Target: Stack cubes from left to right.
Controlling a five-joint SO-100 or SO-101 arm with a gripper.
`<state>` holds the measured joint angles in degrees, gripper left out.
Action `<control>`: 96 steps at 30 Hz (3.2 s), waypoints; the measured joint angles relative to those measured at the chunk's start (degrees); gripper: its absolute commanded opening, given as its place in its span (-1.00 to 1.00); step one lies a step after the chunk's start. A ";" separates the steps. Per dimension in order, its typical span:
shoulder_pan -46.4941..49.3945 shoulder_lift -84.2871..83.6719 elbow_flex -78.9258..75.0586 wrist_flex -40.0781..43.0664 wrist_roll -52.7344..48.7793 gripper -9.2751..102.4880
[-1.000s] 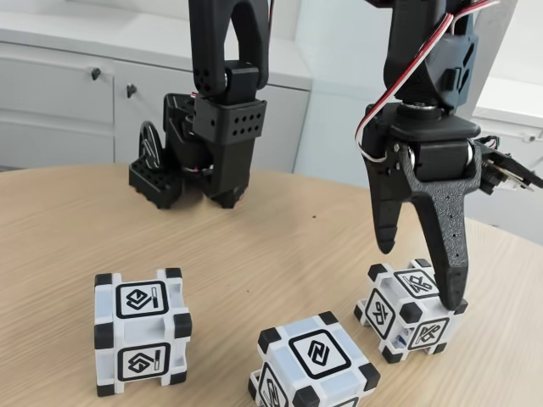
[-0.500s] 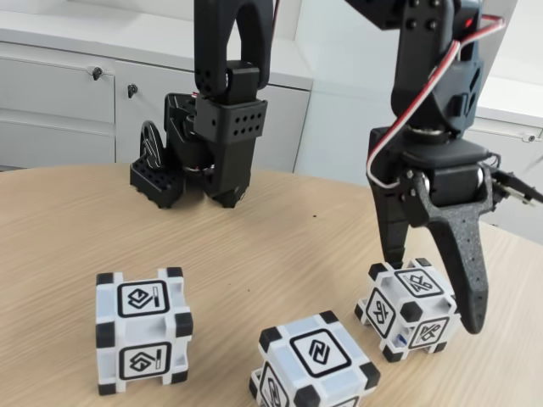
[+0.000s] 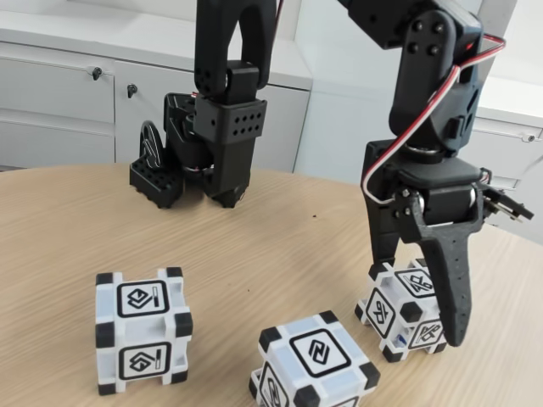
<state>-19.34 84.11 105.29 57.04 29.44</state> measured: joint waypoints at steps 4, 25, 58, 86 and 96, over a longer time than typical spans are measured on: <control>0.00 -0.26 0.00 0.00 0.00 -0.29; 0.00 -0.26 -0.26 -0.09 2.55 -0.50; 0.44 47.99 5.01 8.88 -6.24 -0.54; 22.06 57.83 11.78 11.07 -16.96 -0.53; 32.34 57.66 11.78 11.07 -18.54 -0.52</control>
<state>13.01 141.77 117.07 68.12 10.90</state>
